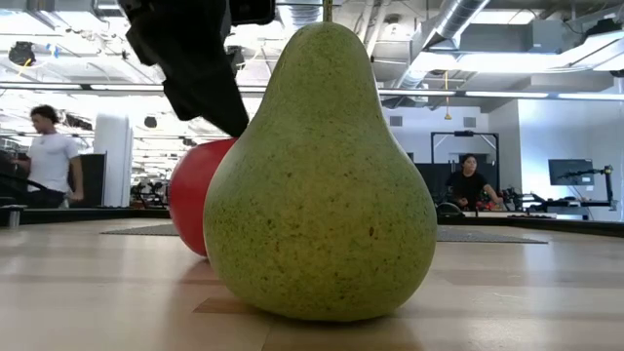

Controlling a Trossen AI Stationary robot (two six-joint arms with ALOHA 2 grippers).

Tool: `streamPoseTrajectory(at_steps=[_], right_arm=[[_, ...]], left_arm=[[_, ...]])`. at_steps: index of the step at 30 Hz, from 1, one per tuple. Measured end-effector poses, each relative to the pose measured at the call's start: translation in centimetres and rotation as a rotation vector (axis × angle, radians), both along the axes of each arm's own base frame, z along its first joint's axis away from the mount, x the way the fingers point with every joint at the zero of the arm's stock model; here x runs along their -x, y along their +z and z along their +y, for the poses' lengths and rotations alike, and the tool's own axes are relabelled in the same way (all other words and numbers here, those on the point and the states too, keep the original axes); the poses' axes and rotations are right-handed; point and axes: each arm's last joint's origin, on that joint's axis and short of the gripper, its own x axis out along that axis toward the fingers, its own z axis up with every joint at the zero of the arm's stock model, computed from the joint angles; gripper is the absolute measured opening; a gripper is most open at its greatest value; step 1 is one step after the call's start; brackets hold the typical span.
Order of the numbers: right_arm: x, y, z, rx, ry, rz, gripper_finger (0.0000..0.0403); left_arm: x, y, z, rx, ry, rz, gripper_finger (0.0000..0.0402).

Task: Build produce basket
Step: Put the red apple into the black basket

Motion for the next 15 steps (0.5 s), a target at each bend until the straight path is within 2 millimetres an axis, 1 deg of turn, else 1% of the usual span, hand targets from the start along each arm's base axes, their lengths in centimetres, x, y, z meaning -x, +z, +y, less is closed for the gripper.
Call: streamPoseTrajectory(at_steps=[15], right_arm=[[0.00,0.00,0.00,0.000,0.000,0.000,0.0140]], left_arm=[[0.06,-0.07,0.18,-0.029,0.026,0.002,0.0077]])
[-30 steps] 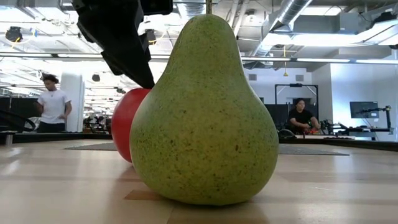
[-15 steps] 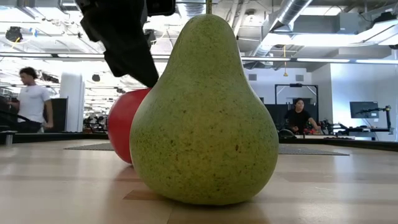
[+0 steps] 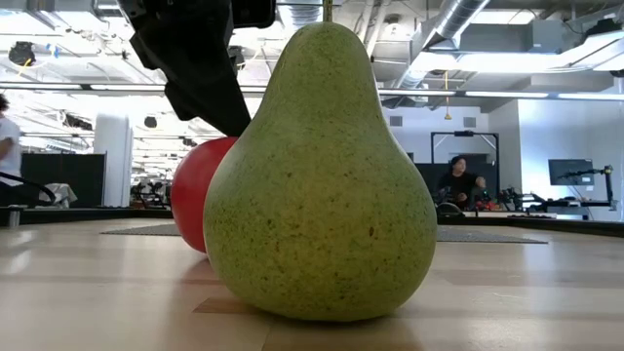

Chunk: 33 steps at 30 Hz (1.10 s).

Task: Build produce basket
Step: Put the red apple into the black basket

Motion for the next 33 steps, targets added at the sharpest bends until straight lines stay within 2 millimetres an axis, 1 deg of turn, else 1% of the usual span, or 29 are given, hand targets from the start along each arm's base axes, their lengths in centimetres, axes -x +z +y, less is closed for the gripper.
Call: streamPoseTrajectory(at_steps=[4,6,9,11,17,28,33], right_arm=[[0.00,0.00,0.00,0.000,0.000,0.000,0.0140],[0.00,0.00,0.00,0.000,0.000,0.000,0.0140],[0.00,0.00,0.00,0.000,0.000,0.000,0.0140],[0.01,0.00,0.00,0.000,0.000,0.001,0.0140],[0.01,0.00,0.00,0.000,0.000,0.001,0.0140],[0.01,0.00,0.00,0.000,0.000,0.001,0.0140],[0.03,-0.01,0.19,0.000,0.007,0.001,0.0140]], left_arm=[[0.13,0.01,-0.26,-0.024,0.004,-0.010,0.0068],[0.20,0.01,-0.40,-0.031,-0.011,-0.009,0.0053],[0.36,-0.05,-0.51,-0.035,-0.020,0.003,0.0015],[0.44,-0.07,-0.62,-0.037,-0.024,0.005,0.0005],[0.46,-0.03,-0.73,-0.055,-0.014,-0.008,0.0000],[0.20,0.22,-0.91,-0.023,-0.009,-0.042,0.0000],[0.19,0.14,-0.70,0.003,-0.024,-0.017,0.0019]])
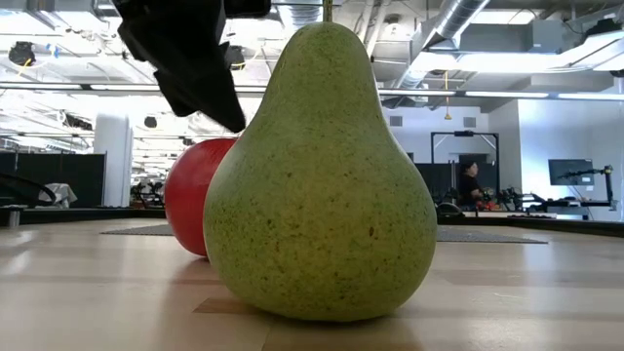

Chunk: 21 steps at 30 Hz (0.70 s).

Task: Build produce basket
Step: Put the red apple into the black basket

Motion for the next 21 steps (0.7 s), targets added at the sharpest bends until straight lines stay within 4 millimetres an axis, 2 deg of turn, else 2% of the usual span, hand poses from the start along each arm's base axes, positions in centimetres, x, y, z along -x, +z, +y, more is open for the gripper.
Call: streamPoseTrajectory(at_steps=[9,15,21], right_arm=[[0.1,0.0,0.9,0.001,0.034,0.001,0.0122],[0.2,0.0,1.3,0.001,0.049,0.002,0.0112],[0.2,0.0,1.5,0.002,0.059,0.002,0.0113]], left_arm=[[-0.3,-0.2,1.3,0.013,0.022,0.038,0.0083],[-0.6,-0.1,1.7,0.024,0.034,0.038,0.0106],[-1.2,2.1,1.3,-0.009,0.002,0.020,0.0105]])
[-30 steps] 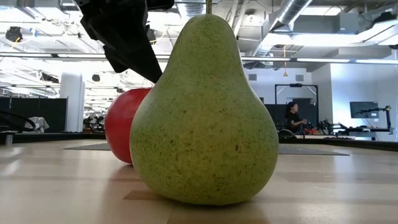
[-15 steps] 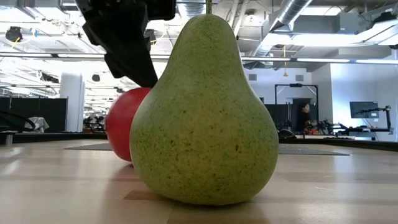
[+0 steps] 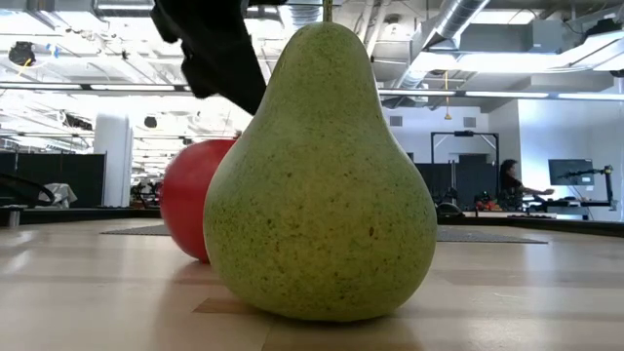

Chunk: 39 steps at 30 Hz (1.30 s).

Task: Build produce basket
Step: Put the red apple into the black basket

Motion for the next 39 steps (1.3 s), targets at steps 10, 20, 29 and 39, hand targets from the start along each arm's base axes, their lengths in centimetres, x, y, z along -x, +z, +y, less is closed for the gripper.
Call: streamPoseTrajectory(at_steps=[10,20,29,39], right_arm=[[0.0,0.0,0.0,0.009,0.012,0.002,0.0113],[0.0,0.0,0.0,0.009,0.013,0.002,0.0114],[0.0,0.0,0.0,0.006,0.009,0.001,0.0114],[0.0,0.0,0.0,0.005,0.008,-0.001,0.0114]], left_arm=[[0.9,0.6,0.2,0.019,-0.300,0.185,0.0100],[1.2,0.4,0.8,-0.196,-0.428,0.193,0.0100],[0.6,0.6,0.8,-0.228,-0.452,0.122,0.0100],[0.2,0.9,0.6,-0.231,-0.525,0.059,0.0100]])
